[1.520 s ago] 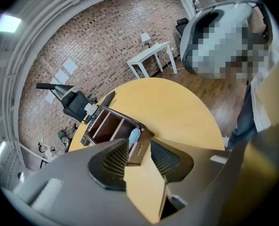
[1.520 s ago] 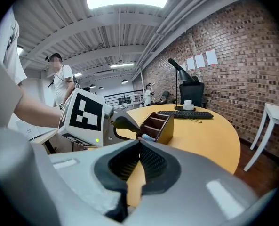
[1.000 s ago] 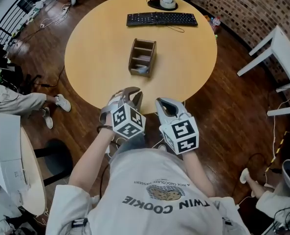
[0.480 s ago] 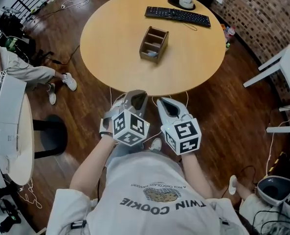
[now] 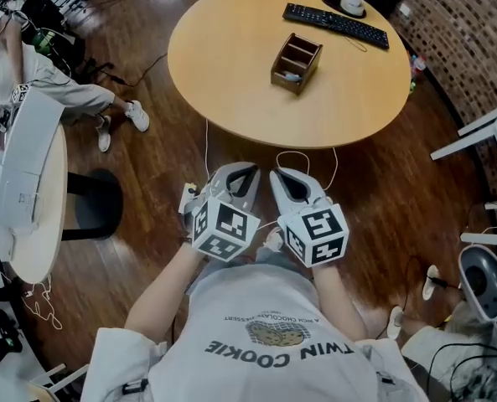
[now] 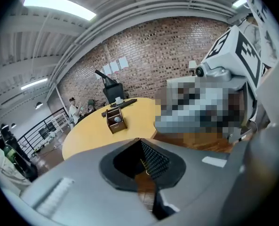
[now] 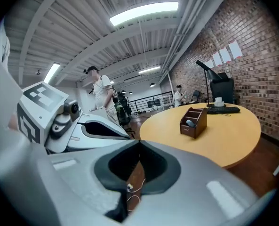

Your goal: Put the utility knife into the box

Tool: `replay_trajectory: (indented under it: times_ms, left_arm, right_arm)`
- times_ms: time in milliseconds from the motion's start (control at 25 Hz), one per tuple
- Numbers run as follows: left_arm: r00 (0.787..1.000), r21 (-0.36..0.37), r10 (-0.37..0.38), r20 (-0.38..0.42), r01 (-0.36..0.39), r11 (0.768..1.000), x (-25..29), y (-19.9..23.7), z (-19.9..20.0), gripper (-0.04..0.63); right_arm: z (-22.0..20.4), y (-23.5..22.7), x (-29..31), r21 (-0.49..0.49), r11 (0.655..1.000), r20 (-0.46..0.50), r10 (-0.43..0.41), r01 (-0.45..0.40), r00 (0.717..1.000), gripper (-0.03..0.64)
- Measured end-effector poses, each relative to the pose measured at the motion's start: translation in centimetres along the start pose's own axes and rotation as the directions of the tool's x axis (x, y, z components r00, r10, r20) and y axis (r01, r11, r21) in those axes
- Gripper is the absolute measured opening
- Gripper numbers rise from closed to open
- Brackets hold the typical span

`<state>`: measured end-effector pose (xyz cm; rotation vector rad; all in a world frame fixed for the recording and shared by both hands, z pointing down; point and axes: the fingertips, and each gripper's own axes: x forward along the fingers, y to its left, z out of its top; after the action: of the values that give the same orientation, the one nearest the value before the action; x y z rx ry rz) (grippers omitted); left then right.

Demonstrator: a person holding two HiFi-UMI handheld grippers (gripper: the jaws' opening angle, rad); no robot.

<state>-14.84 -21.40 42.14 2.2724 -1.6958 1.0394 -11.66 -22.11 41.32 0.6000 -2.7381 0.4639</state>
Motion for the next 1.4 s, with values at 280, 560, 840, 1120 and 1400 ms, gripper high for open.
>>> replay_trajectory:
  times_ms: [280,560,840,1120,1400]
  left_arm:
    - [0.997,-0.148,0.052,0.051,-0.044,0.988,-5.4,-1.4,-2.4,0.008]
    - [0.988,-0.251,0.11,0.105,-0.081,0.965,-11.8,-5.6,-5.2,0.008]
    - [0.977,-0.324,0.137,0.164,-0.078,0.943,-16.9,-10.1,-6.3,0.008]
    - [0.969,-0.388,0.152,0.197,-0.065,0.919,-20.5,-12.8,-6.3,0.008]
    - [0.965,-0.417,0.164,0.205,-0.066,0.907,-22.5,-16.6,-6.1,0.008]
  right_arm:
    - [-1.3,5.2,-1.7,-0.027,1.0,0.011,0.009,-0.008,1.0,0.002]
    - [-4.0,11.0,-6.4,-0.06,0.998,0.031,-0.012,0.014,0.999,0.002]
    - [-6.7,15.8,-11.1,-0.075,0.997,0.032,-0.03,0.032,0.999,0.002]
    - [-7.8,18.5,-14.7,-0.082,0.995,0.034,-0.054,0.057,0.998,0.002]
    - [-9.3,19.2,-18.4,-0.077,0.994,0.041,-0.069,0.072,0.997,0.002]
